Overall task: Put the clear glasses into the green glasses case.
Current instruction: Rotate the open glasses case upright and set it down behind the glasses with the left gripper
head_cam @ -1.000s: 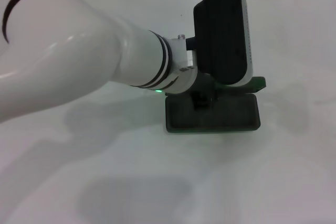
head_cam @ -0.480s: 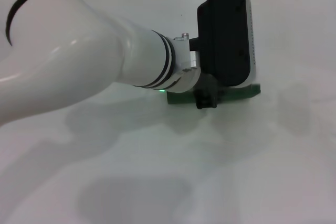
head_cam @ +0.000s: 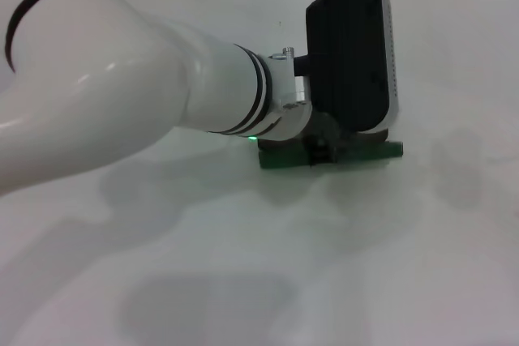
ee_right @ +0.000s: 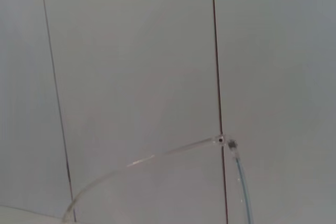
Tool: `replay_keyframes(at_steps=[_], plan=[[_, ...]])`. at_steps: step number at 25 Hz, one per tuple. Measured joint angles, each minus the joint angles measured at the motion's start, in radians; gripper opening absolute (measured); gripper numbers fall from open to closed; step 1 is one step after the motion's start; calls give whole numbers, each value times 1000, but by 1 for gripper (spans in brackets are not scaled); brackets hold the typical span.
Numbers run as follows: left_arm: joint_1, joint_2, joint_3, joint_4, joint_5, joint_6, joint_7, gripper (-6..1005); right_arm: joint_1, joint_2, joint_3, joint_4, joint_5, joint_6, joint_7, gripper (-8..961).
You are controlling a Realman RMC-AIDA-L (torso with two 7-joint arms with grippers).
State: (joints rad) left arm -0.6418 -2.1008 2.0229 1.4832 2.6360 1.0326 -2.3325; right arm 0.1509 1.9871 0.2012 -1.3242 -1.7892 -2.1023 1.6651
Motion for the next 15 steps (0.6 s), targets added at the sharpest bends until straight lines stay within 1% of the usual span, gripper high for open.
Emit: replay_keyframes(at_steps=[2, 9, 15], plan=[[6, -1, 0, -1, 0, -12, -1, 393, -2, 0, 1, 0, -1, -2, -2, 73], [62, -1, 4, -12, 1, -78, -2, 390, 2, -2, -5, 25, -10, -3, -3, 73], [74, 0, 42, -57, 5, -131, -2, 387, 4, -2, -6, 26, -19, -4, -4, 73]])
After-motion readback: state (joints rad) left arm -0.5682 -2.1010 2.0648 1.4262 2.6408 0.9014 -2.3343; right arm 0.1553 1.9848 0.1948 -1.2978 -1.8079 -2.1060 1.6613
